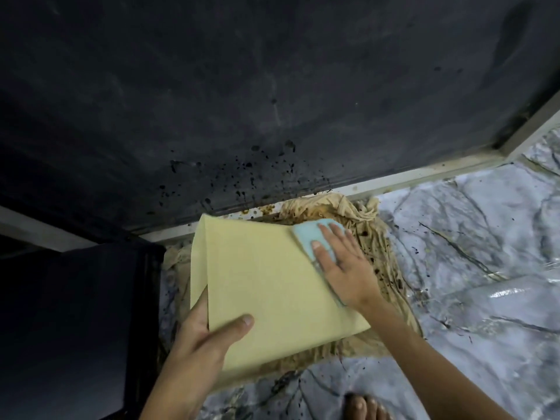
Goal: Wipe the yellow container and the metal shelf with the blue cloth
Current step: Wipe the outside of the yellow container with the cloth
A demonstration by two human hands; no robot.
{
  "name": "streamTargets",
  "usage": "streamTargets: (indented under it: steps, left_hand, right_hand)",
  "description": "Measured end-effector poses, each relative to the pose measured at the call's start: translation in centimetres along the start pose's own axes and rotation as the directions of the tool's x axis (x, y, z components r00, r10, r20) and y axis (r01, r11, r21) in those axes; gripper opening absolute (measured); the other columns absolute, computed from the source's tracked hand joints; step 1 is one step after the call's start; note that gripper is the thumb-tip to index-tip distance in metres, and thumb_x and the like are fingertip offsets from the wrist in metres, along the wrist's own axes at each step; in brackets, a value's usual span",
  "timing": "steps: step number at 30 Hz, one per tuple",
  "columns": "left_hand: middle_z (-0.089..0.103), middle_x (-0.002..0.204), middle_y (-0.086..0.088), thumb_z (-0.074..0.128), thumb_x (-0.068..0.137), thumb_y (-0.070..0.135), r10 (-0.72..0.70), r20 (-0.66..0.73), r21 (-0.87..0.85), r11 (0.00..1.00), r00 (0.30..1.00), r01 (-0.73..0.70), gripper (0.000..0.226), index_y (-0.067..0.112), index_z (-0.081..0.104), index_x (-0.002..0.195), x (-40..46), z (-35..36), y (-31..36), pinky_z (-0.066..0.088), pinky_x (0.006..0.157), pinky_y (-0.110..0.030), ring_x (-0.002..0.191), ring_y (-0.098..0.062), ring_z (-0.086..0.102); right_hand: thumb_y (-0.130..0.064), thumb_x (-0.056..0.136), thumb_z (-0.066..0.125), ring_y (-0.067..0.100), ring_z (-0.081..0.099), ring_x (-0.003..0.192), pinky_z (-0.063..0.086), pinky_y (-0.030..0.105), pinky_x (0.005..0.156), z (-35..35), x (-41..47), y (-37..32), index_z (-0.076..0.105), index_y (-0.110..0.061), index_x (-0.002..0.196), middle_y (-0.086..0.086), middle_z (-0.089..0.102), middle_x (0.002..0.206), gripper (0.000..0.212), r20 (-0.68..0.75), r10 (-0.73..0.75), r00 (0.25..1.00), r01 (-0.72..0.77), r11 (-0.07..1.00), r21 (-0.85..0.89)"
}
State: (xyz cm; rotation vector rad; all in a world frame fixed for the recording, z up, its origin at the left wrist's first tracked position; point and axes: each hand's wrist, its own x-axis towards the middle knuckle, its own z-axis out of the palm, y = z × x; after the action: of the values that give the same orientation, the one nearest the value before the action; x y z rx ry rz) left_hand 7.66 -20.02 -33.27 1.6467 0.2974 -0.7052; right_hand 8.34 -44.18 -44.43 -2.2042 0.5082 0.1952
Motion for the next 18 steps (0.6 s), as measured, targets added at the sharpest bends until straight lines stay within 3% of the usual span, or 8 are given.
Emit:
streamTargets:
  steps: [3,5,7,9,11,13,15,18]
  left_hand:
    - [0.080,0.120,0.005,0.073,0.084,-0.007,0.026,0.021,0.047,0.999,0.999,-0.027,0.058,0.029,0.064,0.129,0.3,0.2,-0.2,0.060,0.081,-0.018,0.106,-0.006,0.076]
    - [0.076,0.131,0.002,0.084,0.073,0.014,0.040,0.048,0.088,0.995,0.998,-0.045,0.065,0.032,0.063,0.132,0.0,0.5,0.6,0.056,0.093,-0.028,0.113,-0.006,0.074]
    - [0.070,0.139,0.007,0.090,0.064,0.031,0.071,0.013,0.123,0.990,0.997,-0.072,0.075,0.034,0.061,0.133,0.0,0.8,0.7,0.049,0.099,-0.032,0.117,0.002,0.070]
    - [0.068,0.138,0.020,0.083,0.078,0.006,0.120,-0.020,0.152,0.982,0.993,-0.116,0.077,0.038,0.053,0.141,-0.1,0.9,0.4,0.048,0.103,-0.028,0.124,0.006,0.063]
    - [0.074,0.130,0.018,0.065,0.089,-0.014,0.094,-0.023,0.104,0.990,0.995,-0.091,0.072,0.035,0.055,0.140,-0.5,0.8,0.1,0.055,0.093,-0.016,0.117,0.005,0.068]
    - [0.082,0.114,0.009,0.059,0.091,-0.014,-0.012,-0.044,0.008,1.000,0.999,0.012,0.058,0.030,0.063,0.129,-1.1,1.0,0.2,0.059,0.077,-0.014,0.099,0.000,0.077]
    - [0.085,0.102,0.007,0.066,0.086,-0.009,-0.114,-0.044,-0.055,0.992,0.993,0.111,0.053,0.031,0.066,0.121,-0.7,1.0,0.7,0.060,0.074,-0.028,0.090,-0.009,0.080]
    - [0.086,0.088,-0.005,0.076,0.080,0.021,-0.202,-0.016,-0.118,0.973,0.979,0.199,0.035,0.019,0.073,0.114,2.0,1.0,3.3,0.058,0.072,-0.039,0.080,-0.026,0.081]
  right_hand:
    - [-0.065,0.099,0.016,0.011,-0.016,0.152,-0.008,0.046,0.123,1.5,-2.8,-1.9,0.003,-0.058,0.146,-0.022,-0.005,0.163,0.050,0.023,-0.026,0.999,0.026,1.000,-0.011]
    - [-0.061,0.100,0.009,0.007,-0.028,0.147,-0.015,0.046,0.121,2.7,-5.2,-6.9,-0.002,-0.058,0.147,-0.025,-0.014,0.161,0.049,0.092,-0.209,0.974,0.210,0.978,-0.001]
    - [-0.056,0.102,0.014,0.004,-0.026,0.147,-0.021,0.039,0.118,3.4,-5.9,-11.6,0.003,-0.054,0.150,-0.023,-0.010,0.163,0.049,0.181,-0.403,0.897,0.399,0.915,0.063]
    - [-0.055,0.103,0.021,0.004,-0.015,0.151,-0.019,0.035,0.118,3.7,-4.4,-13.5,0.011,-0.052,0.151,-0.022,0.000,0.165,0.049,0.196,-0.476,0.857,0.471,0.879,0.072]
    - [-0.058,0.101,0.022,0.008,-0.004,0.153,-0.009,0.038,0.121,3.5,-1.6,-11.5,0.018,-0.049,0.152,-0.018,0.010,0.166,0.052,0.137,-0.406,0.904,0.409,0.912,0.002]
    - [-0.061,0.099,0.019,0.013,0.007,0.153,0.002,0.044,0.123,2.5,1.4,-6.9,0.024,-0.043,0.153,-0.010,0.019,0.165,0.057,0.089,-0.239,0.967,0.247,0.965,-0.087]
    - [-0.067,0.098,0.020,0.014,0.010,0.153,0.007,0.048,0.123,0.8,2.7,-1.7,0.027,-0.042,0.152,-0.009,0.024,0.164,0.060,0.037,-0.084,0.996,0.086,0.996,-0.039]
    - [-0.069,0.095,0.027,0.007,0.004,0.153,0.010,0.047,0.124,-0.1,0.1,3.0,0.025,-0.048,0.150,-0.017,0.019,0.164,0.059,-0.037,-0.062,0.997,0.068,0.982,0.174]
